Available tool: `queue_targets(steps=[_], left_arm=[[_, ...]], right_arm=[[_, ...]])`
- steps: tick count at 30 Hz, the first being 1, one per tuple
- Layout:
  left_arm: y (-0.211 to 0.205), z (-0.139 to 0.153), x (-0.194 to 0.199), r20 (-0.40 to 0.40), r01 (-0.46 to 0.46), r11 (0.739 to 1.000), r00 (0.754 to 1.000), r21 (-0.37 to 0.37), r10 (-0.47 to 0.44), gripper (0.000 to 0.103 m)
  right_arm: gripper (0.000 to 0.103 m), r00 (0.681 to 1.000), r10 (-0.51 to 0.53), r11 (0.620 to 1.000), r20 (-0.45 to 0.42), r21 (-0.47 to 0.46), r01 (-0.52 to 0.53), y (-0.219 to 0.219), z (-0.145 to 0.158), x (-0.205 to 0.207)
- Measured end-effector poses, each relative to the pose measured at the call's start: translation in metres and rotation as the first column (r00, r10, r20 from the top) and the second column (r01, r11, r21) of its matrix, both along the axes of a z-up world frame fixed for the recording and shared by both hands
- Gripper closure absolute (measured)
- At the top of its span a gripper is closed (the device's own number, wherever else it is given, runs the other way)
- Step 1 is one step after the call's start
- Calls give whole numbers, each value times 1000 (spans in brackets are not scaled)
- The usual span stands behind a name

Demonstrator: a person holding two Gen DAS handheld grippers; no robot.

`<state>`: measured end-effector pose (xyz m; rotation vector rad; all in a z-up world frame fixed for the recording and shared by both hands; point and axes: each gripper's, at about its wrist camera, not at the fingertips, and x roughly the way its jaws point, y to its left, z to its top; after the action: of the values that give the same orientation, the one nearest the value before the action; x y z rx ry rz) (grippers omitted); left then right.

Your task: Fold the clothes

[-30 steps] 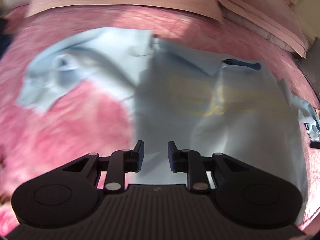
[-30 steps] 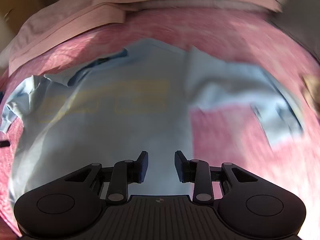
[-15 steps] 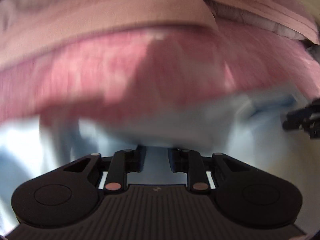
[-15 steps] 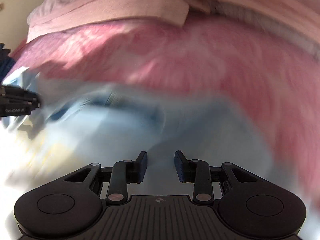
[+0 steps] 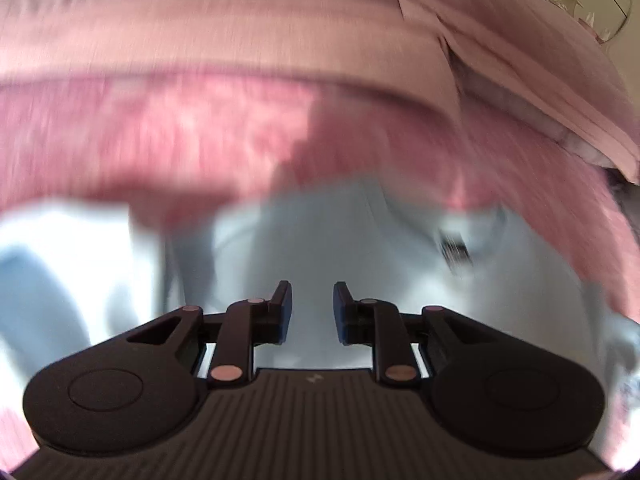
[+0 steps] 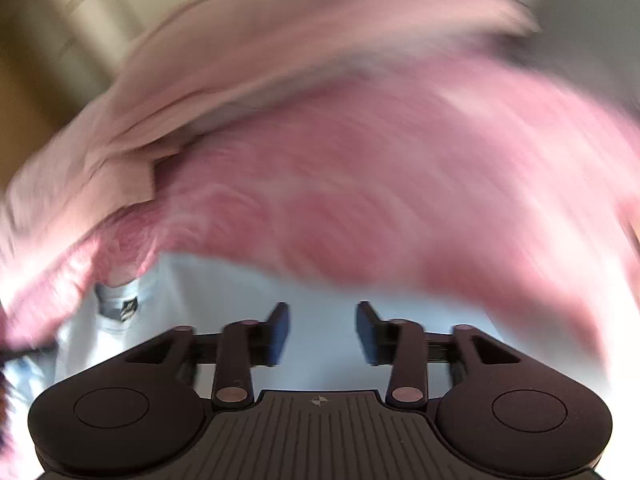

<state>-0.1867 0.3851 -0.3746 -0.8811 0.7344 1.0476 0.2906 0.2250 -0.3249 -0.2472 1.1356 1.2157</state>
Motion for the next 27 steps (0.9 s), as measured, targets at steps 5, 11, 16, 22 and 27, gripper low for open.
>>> queue_targets(steps=[5,11,16,22,27], left_arm=[[-60,-2,-3,65,-53,990,996,-132,62,85],[-89,9,0,96,-53,986,993,-160,69,85],[-99,18,0,115,-68,987,990,-143,85,85],[-107,37,3,118,-69,993,990,-92,80,85],[-110,40,4,109,-83,992,990,-92,92,85]], right_arm=[[56,952,-286,955,-107,-112,274,-124,-18,20],[56,930,-367,921,24,-129,367,-171,-47,23],[56,755,-632,770,-175,-33,637,-167,-79,42],[96,938,-322,945,125,-19,327,-111,-16,54],[96,954,-55,995,294,-68,78,-88,86,98]])
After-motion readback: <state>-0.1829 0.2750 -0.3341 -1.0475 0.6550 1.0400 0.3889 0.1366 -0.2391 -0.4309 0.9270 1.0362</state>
